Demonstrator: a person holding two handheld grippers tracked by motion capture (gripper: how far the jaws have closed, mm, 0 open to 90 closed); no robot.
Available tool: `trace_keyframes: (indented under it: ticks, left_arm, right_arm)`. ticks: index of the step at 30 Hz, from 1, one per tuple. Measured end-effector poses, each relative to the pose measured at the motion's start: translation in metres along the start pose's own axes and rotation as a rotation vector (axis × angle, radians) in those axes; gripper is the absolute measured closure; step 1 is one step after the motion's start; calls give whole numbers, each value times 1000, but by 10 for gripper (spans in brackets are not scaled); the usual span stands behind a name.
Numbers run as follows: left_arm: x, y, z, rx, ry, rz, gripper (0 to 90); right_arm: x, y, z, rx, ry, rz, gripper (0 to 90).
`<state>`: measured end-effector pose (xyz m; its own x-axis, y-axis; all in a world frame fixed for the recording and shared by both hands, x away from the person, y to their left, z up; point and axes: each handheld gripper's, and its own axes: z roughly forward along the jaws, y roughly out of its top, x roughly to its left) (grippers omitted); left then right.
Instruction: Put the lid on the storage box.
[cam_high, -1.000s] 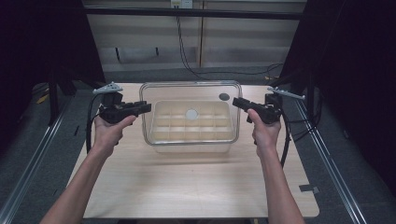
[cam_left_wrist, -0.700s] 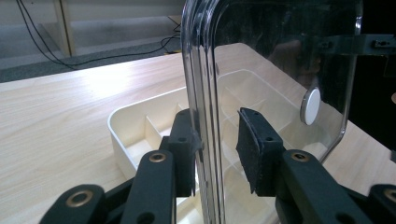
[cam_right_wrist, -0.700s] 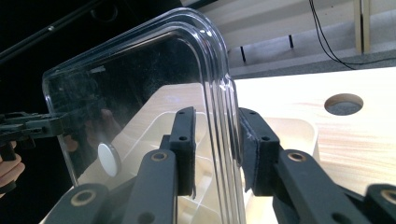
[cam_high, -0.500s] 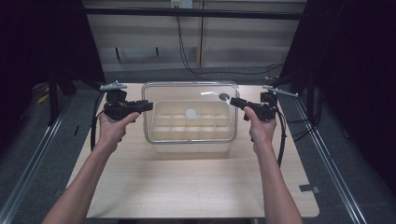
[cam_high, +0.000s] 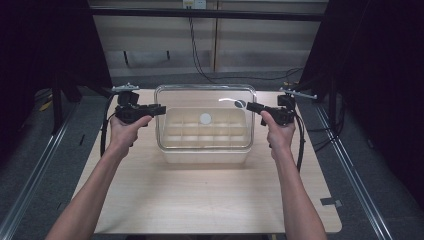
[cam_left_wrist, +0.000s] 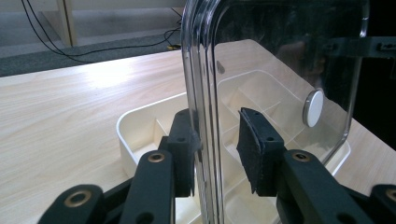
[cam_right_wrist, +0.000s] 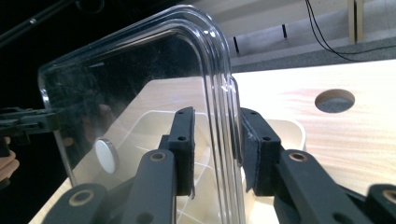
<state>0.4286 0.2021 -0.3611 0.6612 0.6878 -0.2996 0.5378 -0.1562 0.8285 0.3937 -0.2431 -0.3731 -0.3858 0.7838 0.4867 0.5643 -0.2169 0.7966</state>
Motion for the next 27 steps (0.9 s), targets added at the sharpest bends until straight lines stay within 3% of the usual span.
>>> trace_keyframes:
  ticks: [6,17,27]
  left_arm:
    - [2,0,2,5,13,-21,665]
    - [15,-1,28,48,40,-75,627]
    - [29,-13,50,107,53,-121,589]
  right_arm:
    - [3,3,0,7,3,18,697]
    - [-14,1,23,50,-67,64,681]
    - [-29,-4,43,64,-109,119,668]
